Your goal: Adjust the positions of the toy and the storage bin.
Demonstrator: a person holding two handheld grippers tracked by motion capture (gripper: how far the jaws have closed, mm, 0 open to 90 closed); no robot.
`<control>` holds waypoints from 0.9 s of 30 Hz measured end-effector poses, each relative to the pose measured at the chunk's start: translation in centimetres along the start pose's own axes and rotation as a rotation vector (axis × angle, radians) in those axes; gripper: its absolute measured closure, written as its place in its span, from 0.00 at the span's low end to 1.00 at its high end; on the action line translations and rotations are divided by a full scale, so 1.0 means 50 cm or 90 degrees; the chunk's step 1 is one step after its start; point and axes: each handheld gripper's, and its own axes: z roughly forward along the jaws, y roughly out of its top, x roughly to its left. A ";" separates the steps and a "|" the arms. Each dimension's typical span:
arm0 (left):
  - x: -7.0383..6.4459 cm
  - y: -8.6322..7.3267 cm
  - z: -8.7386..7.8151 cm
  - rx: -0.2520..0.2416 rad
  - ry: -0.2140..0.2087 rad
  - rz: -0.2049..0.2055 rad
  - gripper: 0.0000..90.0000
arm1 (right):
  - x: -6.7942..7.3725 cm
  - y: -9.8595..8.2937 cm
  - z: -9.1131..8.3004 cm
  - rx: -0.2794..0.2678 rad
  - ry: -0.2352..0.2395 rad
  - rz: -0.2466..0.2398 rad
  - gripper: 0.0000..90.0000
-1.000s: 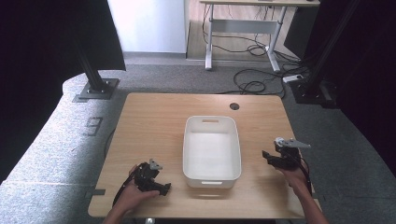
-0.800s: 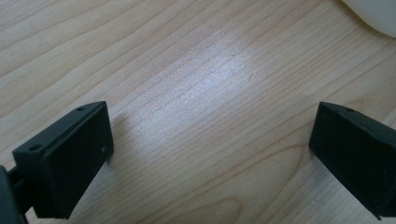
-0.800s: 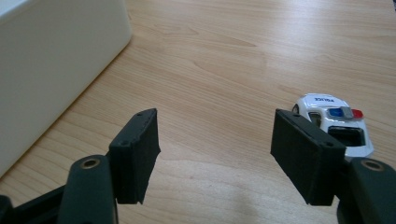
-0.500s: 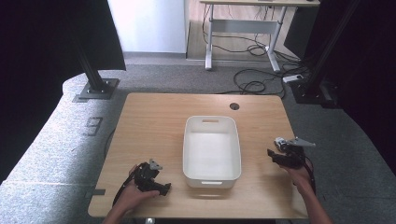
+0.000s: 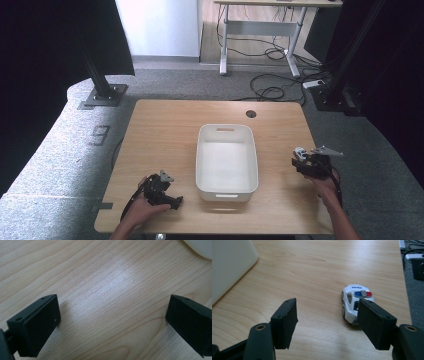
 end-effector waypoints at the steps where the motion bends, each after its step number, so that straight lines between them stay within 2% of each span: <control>1: 0.000 0.000 0.000 0.000 0.000 0.000 0.00 | -0.003 0.000 0.000 0.000 -0.002 0.000 0.36; 10: 0.000 0.000 0.000 0.000 -0.001 0.001 0.00 | -0.039 0.014 -0.004 -0.006 -0.019 0.001 0.36; 17: 0.000 0.001 0.001 -0.001 -0.001 0.002 0.00 | -0.059 0.011 0.007 -0.001 -0.011 0.020 0.37; 19: 0.000 0.001 0.001 -0.001 -0.001 0.002 0.00 | -0.062 0.012 0.011 0.001 -0.008 0.025 0.37; 23: 0.000 0.001 0.001 -0.001 -0.001 0.002 0.00 | -0.057 0.013 0.025 0.012 -0.012 0.010 0.37; 27: 0.000 0.001 0.001 -0.001 -0.001 0.002 0.00 | -0.053 0.016 0.035 0.018 -0.017 0.008 0.37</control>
